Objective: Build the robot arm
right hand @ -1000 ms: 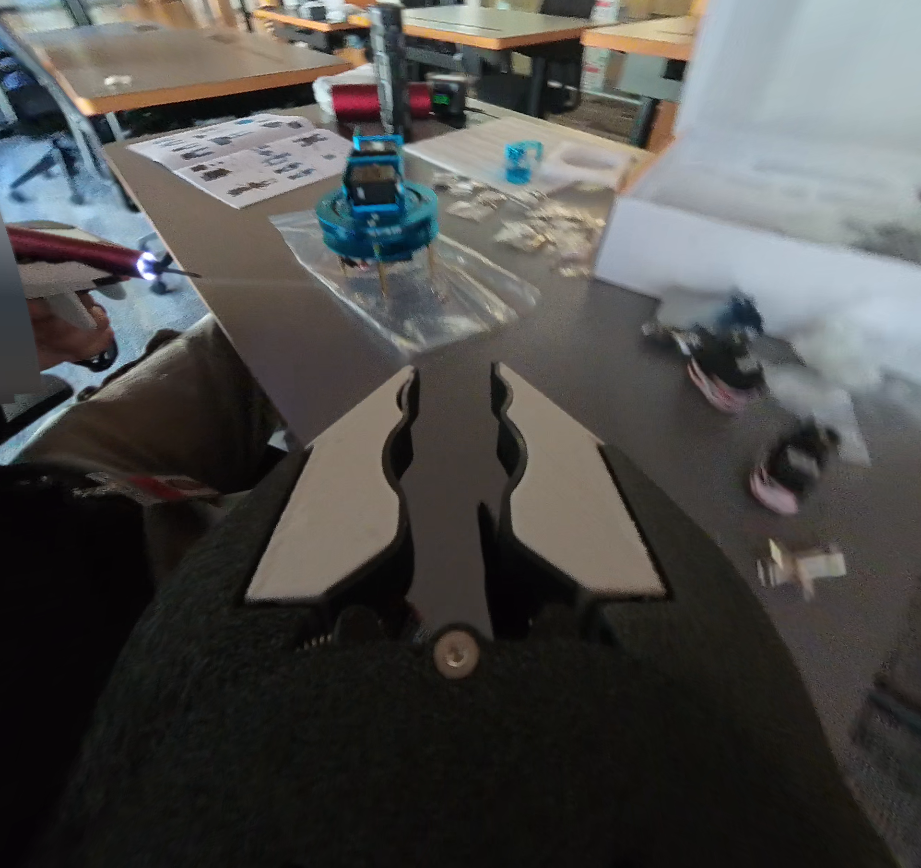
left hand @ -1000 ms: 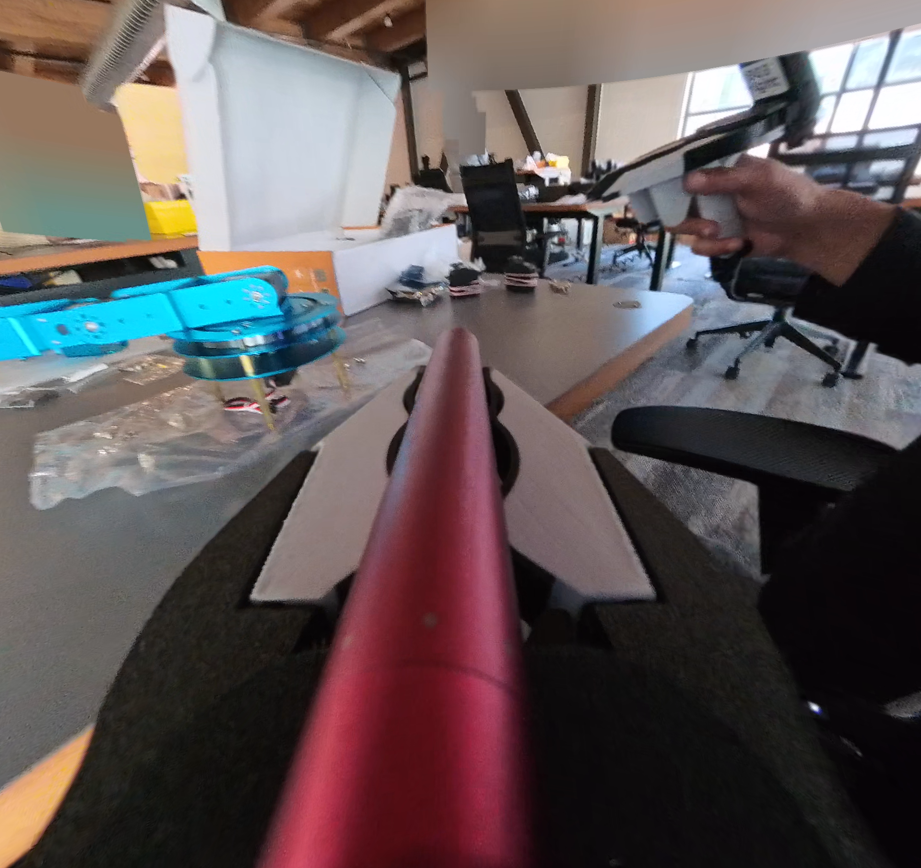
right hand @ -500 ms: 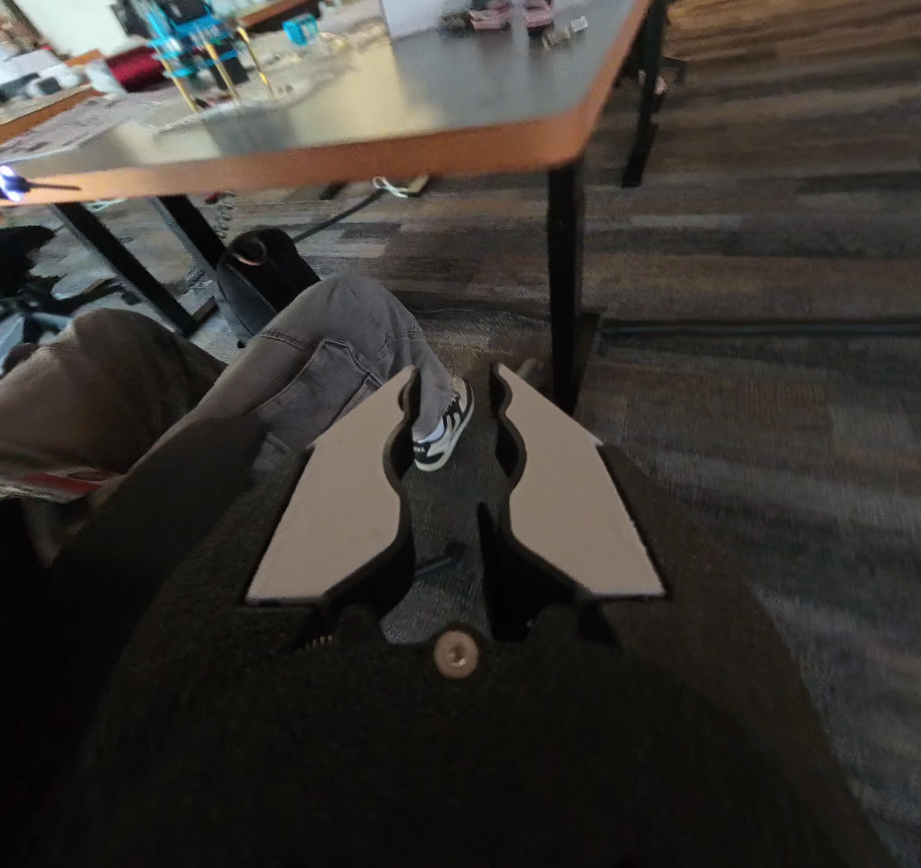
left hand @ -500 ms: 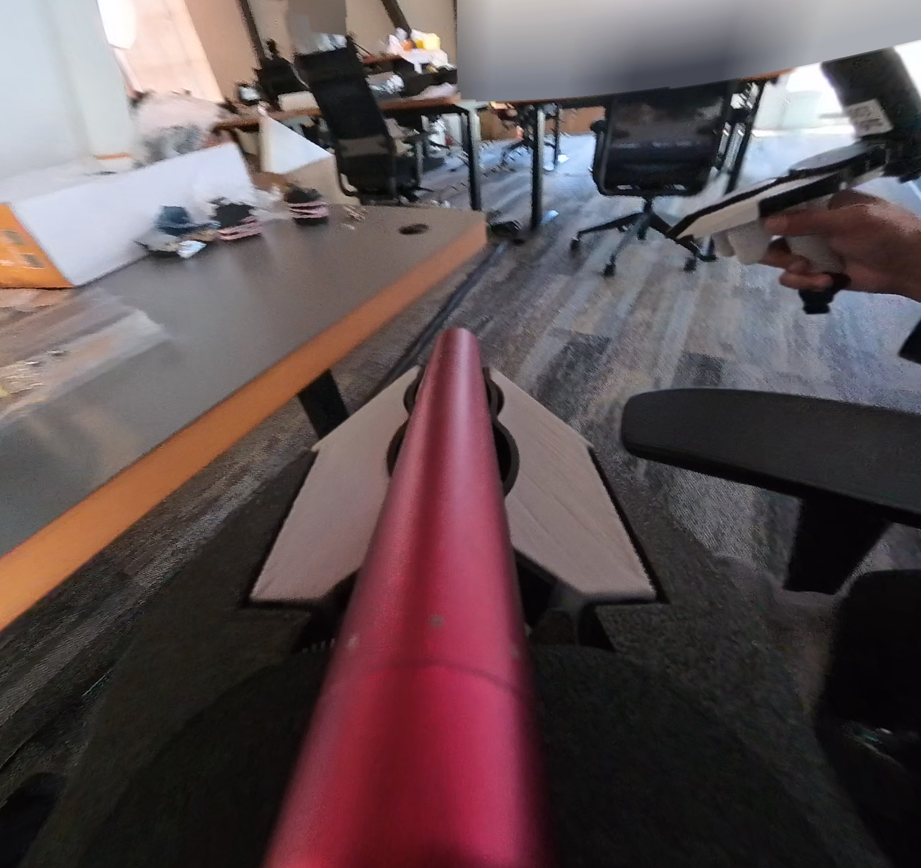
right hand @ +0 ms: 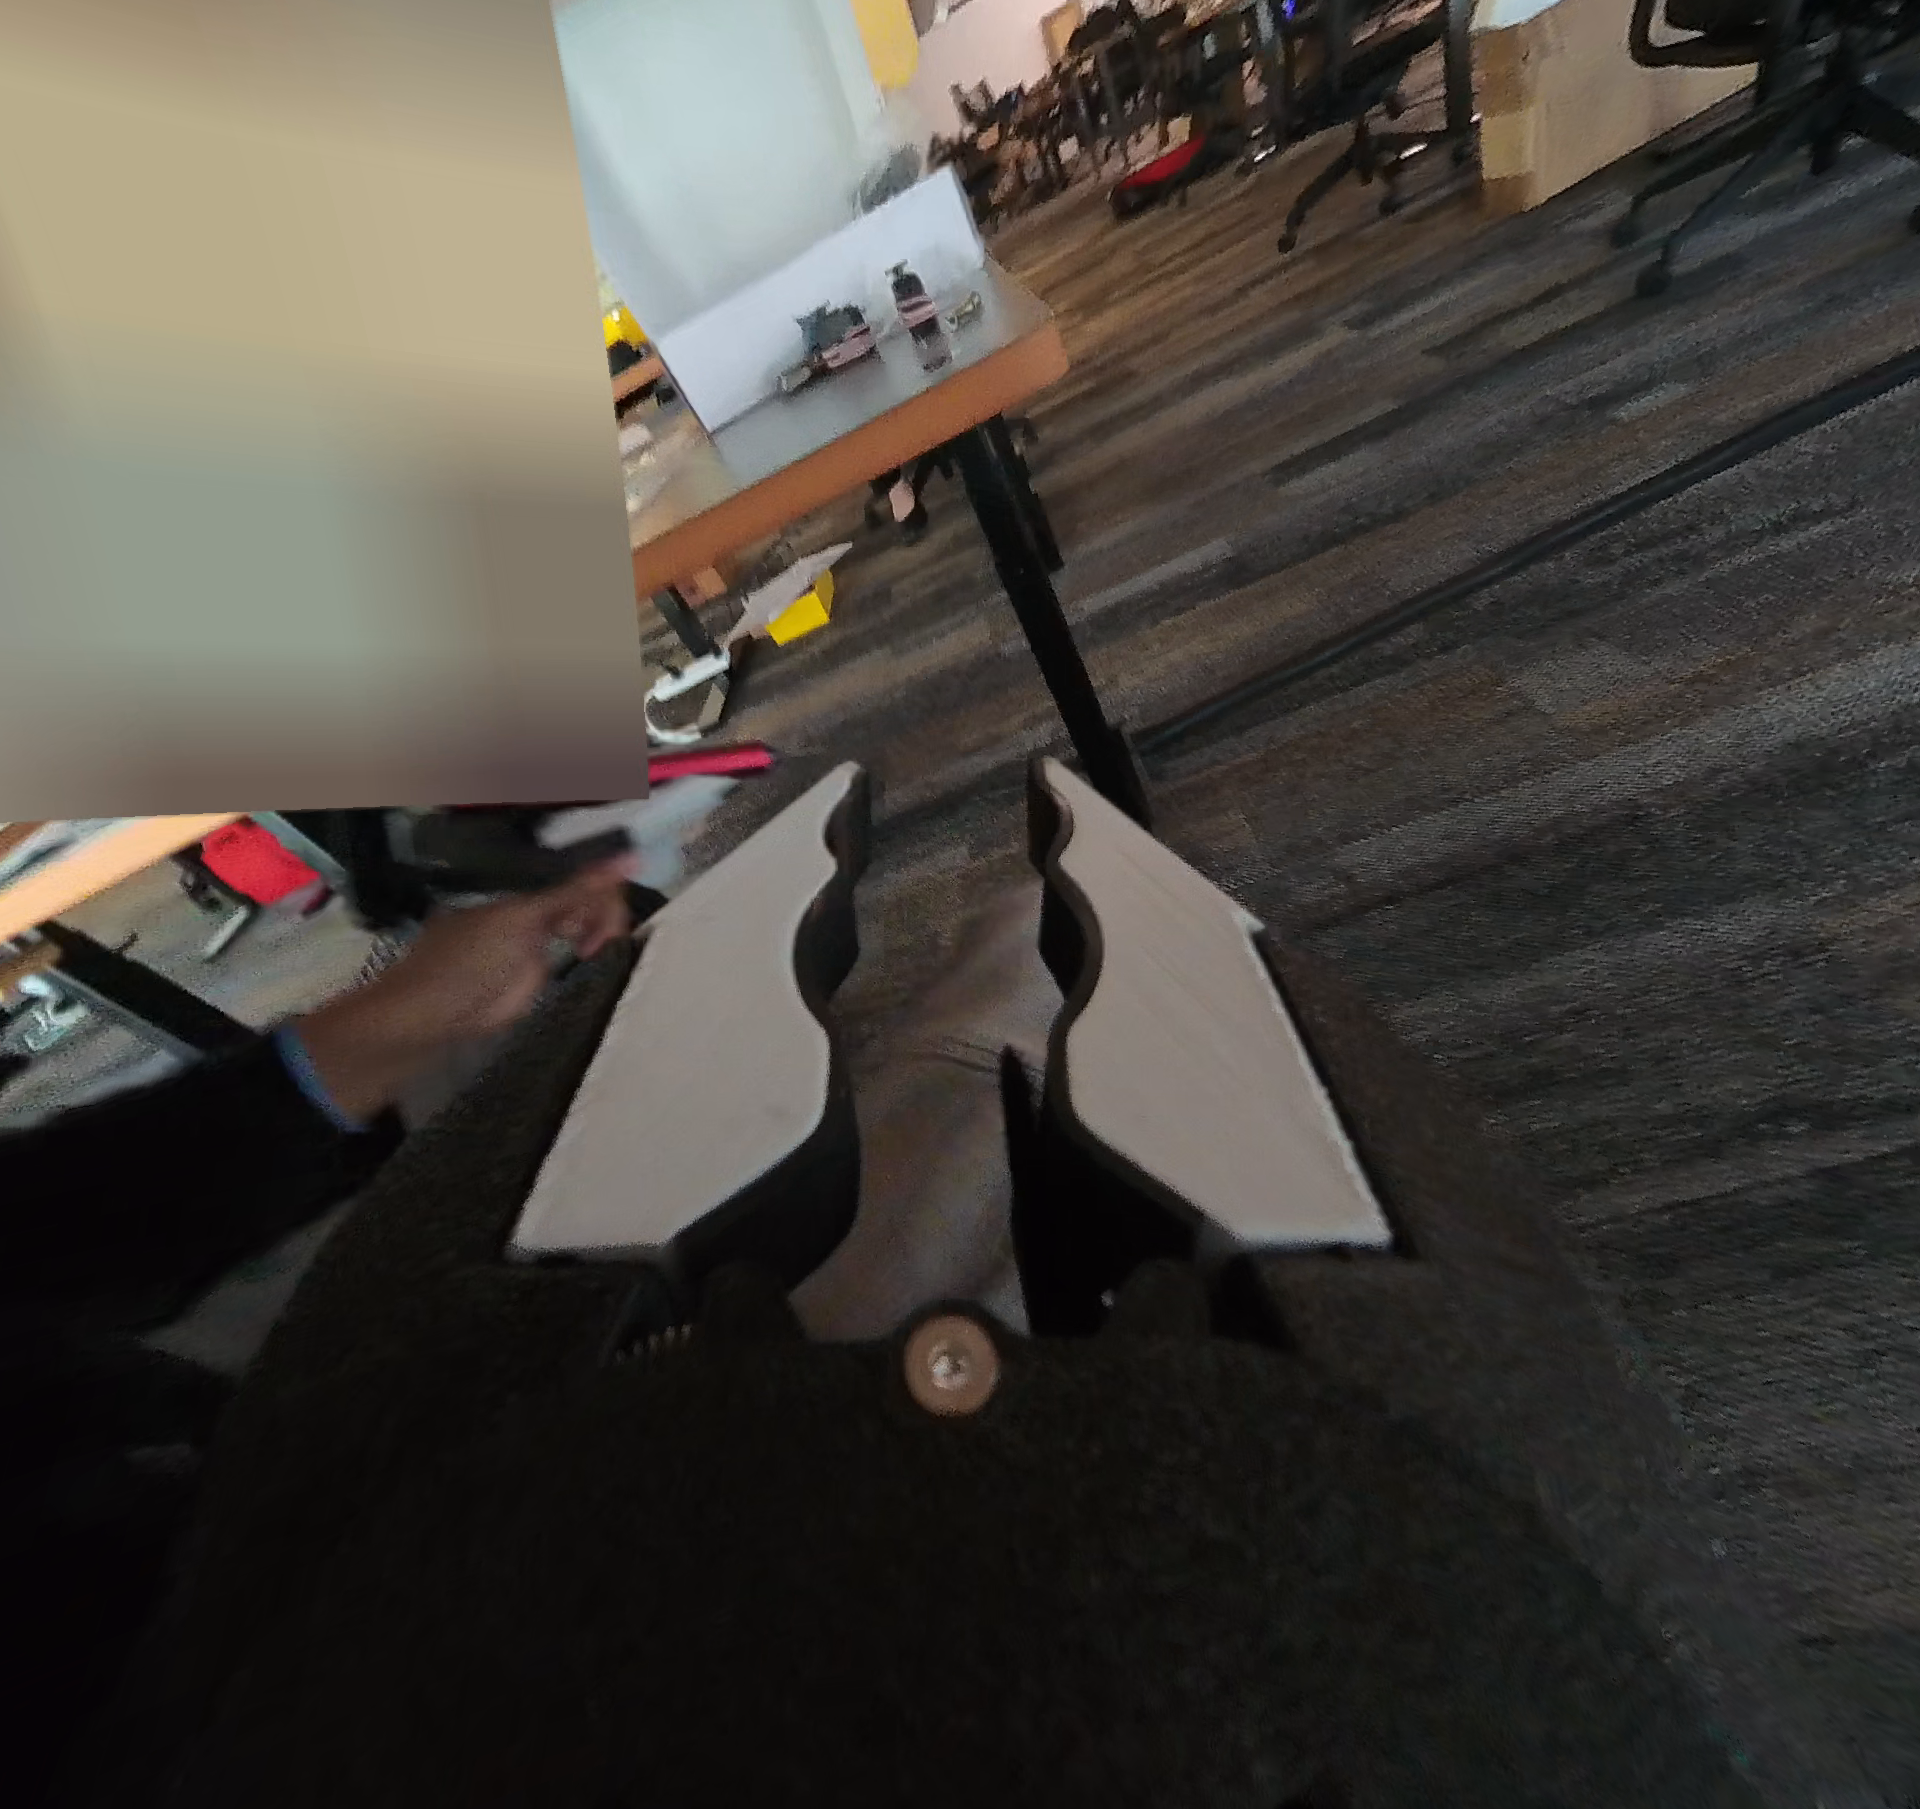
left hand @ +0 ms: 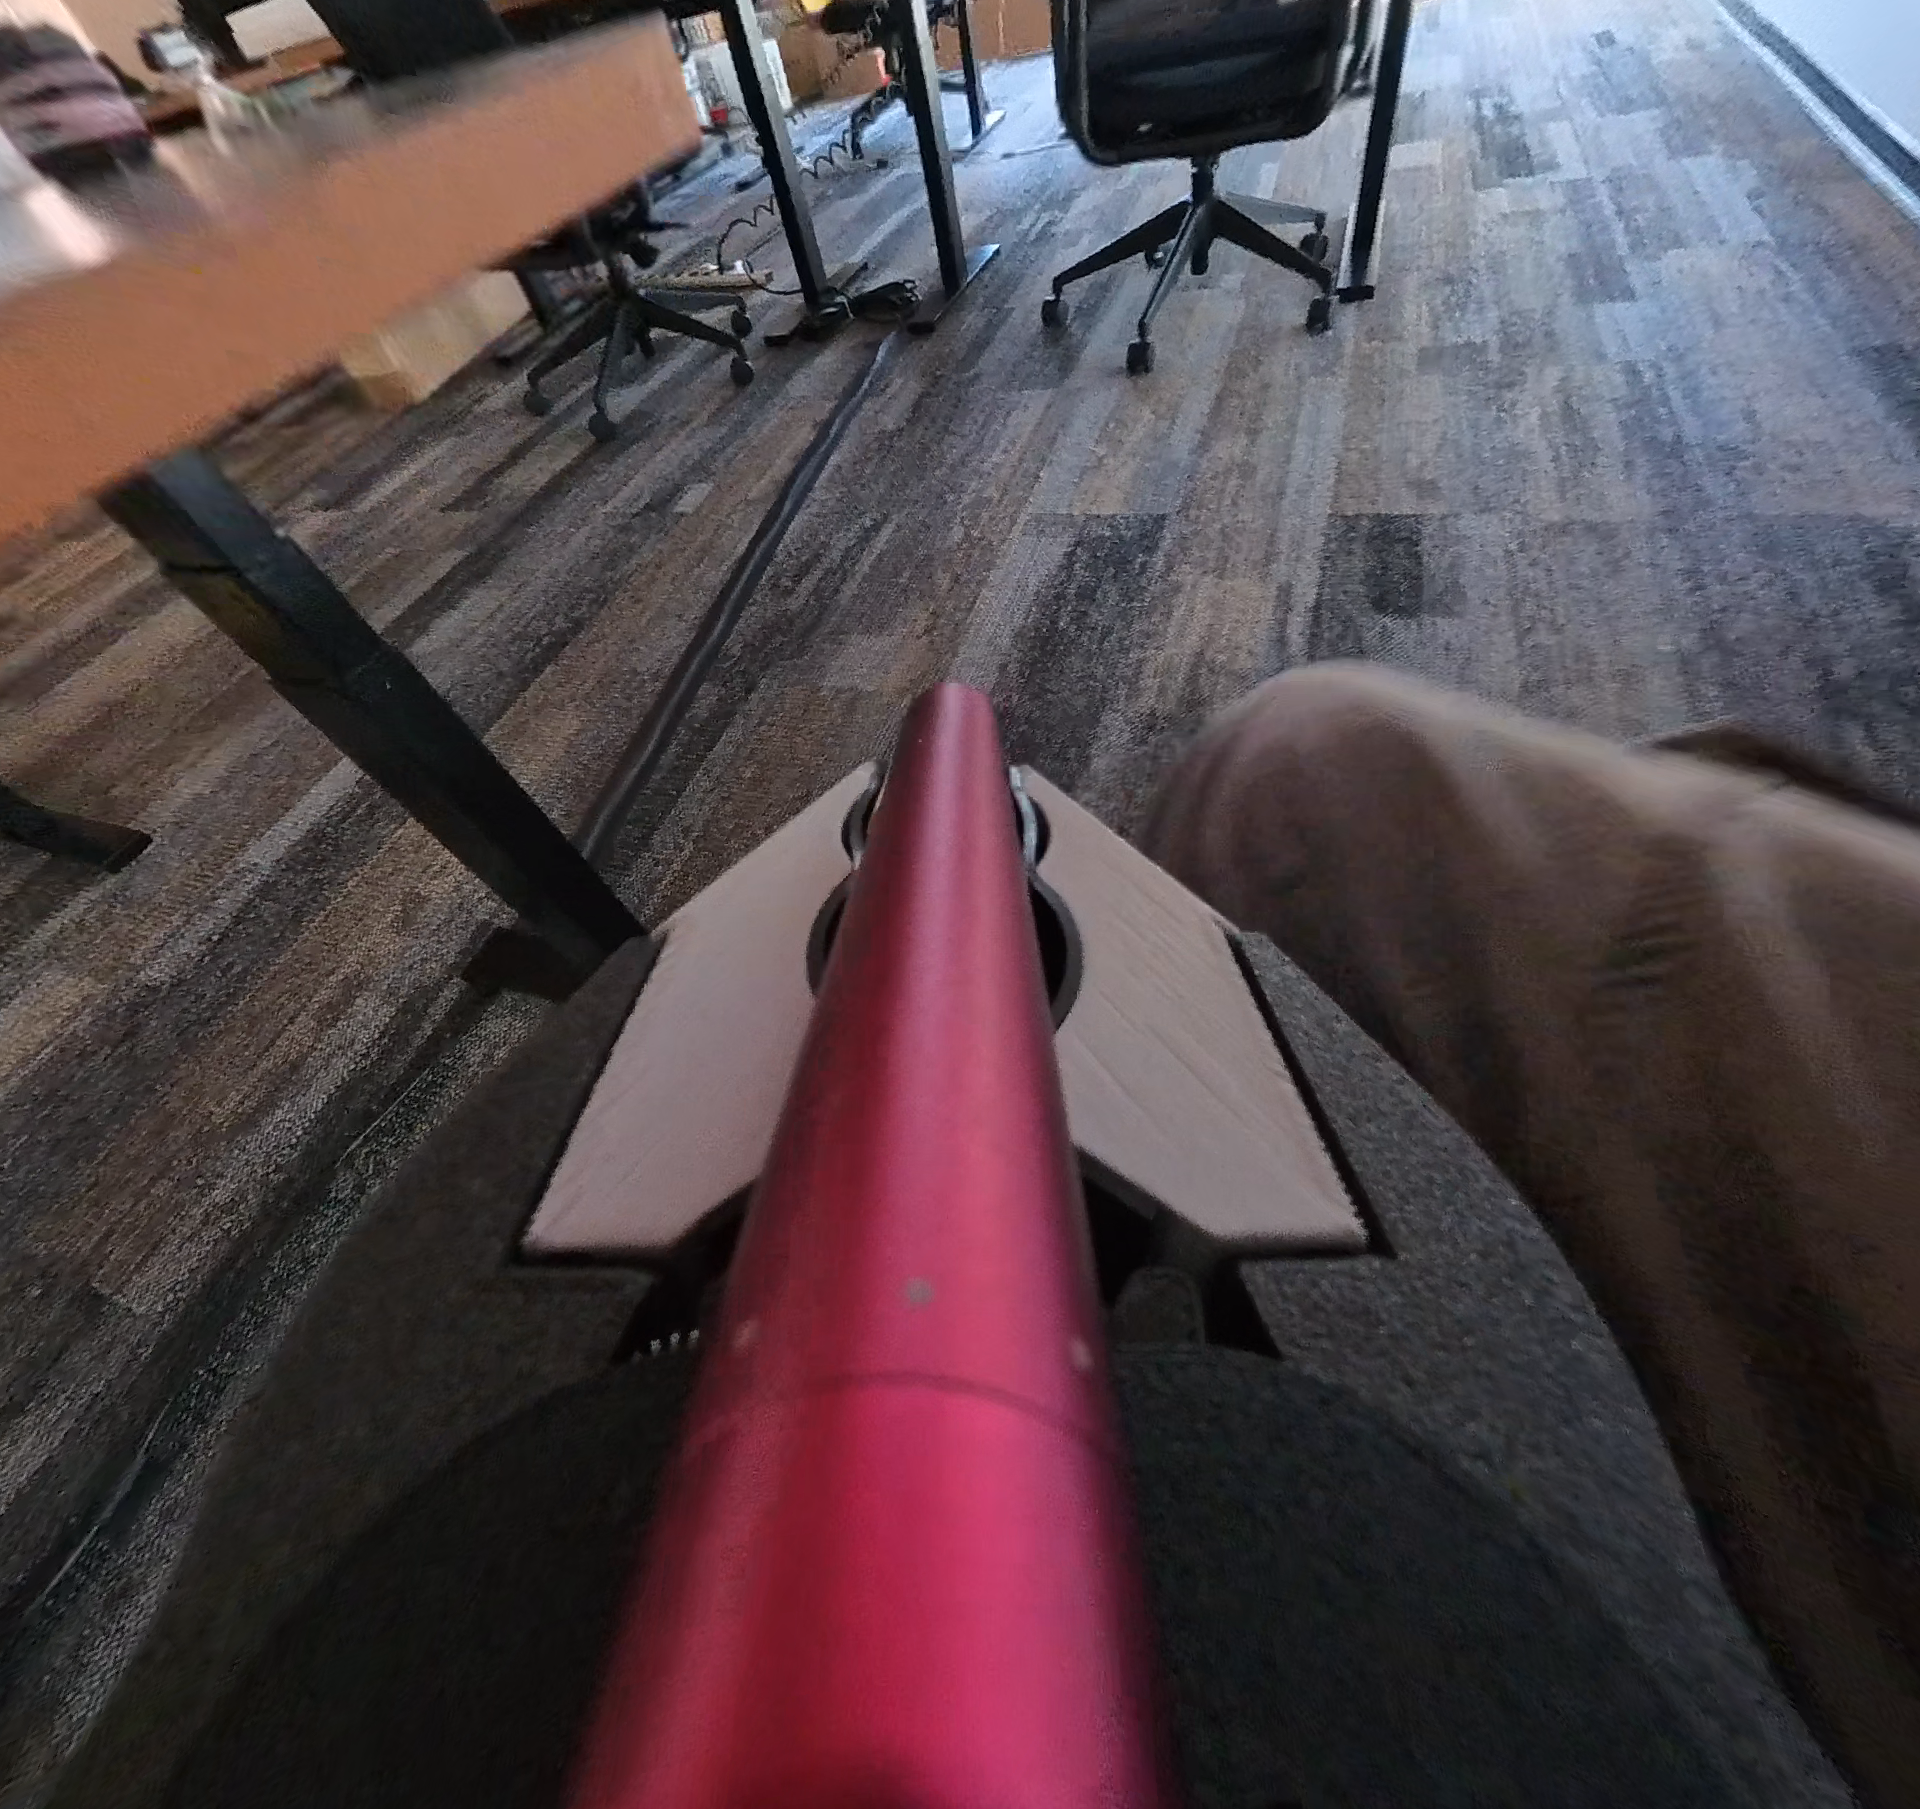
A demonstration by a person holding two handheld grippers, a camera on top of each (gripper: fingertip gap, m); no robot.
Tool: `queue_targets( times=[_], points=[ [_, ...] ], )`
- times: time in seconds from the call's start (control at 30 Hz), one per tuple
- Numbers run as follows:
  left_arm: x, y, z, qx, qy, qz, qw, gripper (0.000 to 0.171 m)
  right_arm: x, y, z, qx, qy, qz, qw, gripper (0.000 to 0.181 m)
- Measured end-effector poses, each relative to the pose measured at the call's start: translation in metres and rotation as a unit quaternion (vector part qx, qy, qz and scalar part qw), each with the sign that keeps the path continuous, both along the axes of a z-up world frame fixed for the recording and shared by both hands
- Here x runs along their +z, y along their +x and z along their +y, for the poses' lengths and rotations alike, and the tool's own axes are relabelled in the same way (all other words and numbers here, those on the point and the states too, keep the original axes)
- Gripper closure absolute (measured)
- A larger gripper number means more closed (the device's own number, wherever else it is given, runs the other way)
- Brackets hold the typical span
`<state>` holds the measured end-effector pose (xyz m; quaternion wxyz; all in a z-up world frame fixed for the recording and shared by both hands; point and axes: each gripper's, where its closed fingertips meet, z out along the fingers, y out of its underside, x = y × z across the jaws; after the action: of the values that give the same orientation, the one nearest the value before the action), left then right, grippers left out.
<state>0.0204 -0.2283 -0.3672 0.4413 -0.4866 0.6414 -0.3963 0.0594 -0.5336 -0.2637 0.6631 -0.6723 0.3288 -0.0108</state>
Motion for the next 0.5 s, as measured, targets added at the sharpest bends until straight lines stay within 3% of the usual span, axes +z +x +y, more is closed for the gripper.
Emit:
queue_targets(
  times=[0.07,0.13,0.2,0.27,0.4,0.5],
  points=[
    [-0.045,0.027,0.009,0.002,0.005,0.009,1.0,0.151,-0.003,-0.014,0.002,-0.022,0.0,-0.002,1.0,0.151],
    [-0.109,0.058,0.008,-0.019,-0.01,0.045,0.999,0.151,-0.019,-0.018,-0.003,-0.058,-0.03,-0.009,0.998,0.152],
    [-0.179,0.089,-0.003,-0.053,-0.066,0.095,0.992,0.151,-0.019,-0.018,-0.011,-0.081,-0.02,-0.022,0.996,0.153],
    [-0.253,0.119,-0.011,-0.065,-0.074,0.146,0.984,0.15,-0.026,-0.014,-0.021,-0.101,-0.026,-0.015,0.994,0.157],
    [-0.391,0.176,-0.039,-0.061,-0.1,0.196,0.973,0.15,-0.051,-0.002,-0.052,-0.147,-0.112,-0.024,0.983,0.156],
    [-0.473,0.213,-0.06,-0.072,-0.081,0.208,0.972,0.151,-0.065,0.005,-0.071,-0.159,-0.151,-0.014,0.976,0.156]
  ],
)
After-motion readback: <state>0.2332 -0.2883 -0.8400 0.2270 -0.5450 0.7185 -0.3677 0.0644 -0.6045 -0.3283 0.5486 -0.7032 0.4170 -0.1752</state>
